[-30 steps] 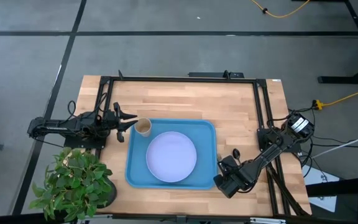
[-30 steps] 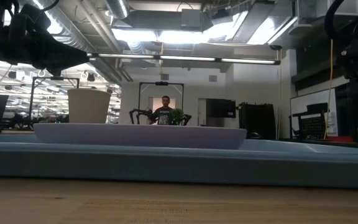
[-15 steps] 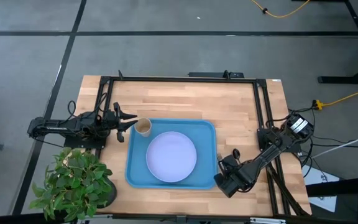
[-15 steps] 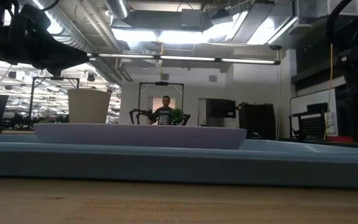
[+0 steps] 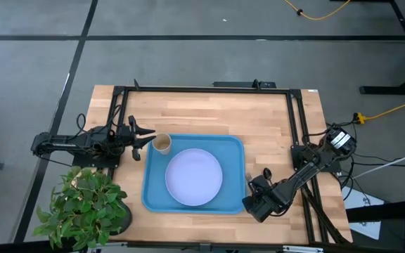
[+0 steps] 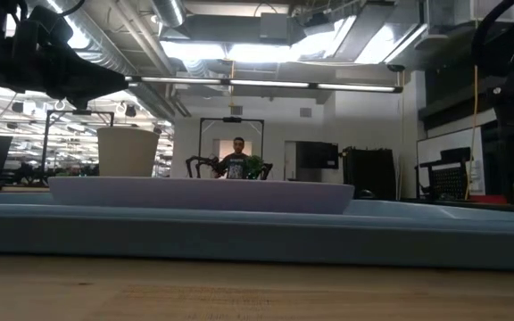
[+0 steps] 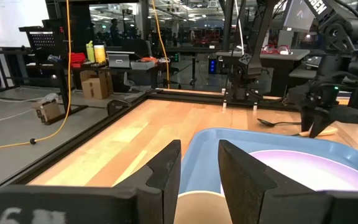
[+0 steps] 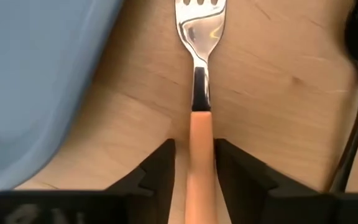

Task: Pick and place plate/cup/fork/spoon on tray
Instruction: Put the yellow fork on the blue tray to the right of the purple plate

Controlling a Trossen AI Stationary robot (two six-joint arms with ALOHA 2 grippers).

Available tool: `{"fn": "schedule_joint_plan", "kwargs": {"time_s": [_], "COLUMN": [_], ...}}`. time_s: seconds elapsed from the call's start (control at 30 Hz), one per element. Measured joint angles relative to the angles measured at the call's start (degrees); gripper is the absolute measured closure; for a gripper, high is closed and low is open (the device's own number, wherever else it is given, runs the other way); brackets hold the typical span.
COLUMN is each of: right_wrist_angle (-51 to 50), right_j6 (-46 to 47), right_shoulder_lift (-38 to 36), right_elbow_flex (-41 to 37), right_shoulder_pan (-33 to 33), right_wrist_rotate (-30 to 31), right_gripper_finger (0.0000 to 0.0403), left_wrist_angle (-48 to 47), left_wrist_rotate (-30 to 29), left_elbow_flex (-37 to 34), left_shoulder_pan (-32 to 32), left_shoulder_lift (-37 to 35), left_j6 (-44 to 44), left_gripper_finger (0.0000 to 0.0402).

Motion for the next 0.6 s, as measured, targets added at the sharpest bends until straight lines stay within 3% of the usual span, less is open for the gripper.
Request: {"fn": "schedule_joint_plan", "kwargs": {"time_s": [0.3, 0.6], "right_wrist_angle": [-0.9, -3.8], "right_j6": [0.5, 1.7], "right_shoulder_lift": [0.2, 0.5], "right_elbow_flex": [0.0, 1.7], "right_shoulder_pan": [-0.1, 0.0], "right_wrist_rotate": [-1.9, -1.6], "right_gripper_finger": [0.0305, 0.0353], "left_wrist_angle": [0.0, 0.0], "left_wrist_rotate": [0.0, 0.0], "left_elbow_flex": [0.0, 0.0], "left_shoulder_pan": [0.0, 0.0], "left_shoulder_lift": [0.0, 0.0], "left_j6": [0.0, 0.0], "left_gripper_finger": [0.0301, 0.0301]}}
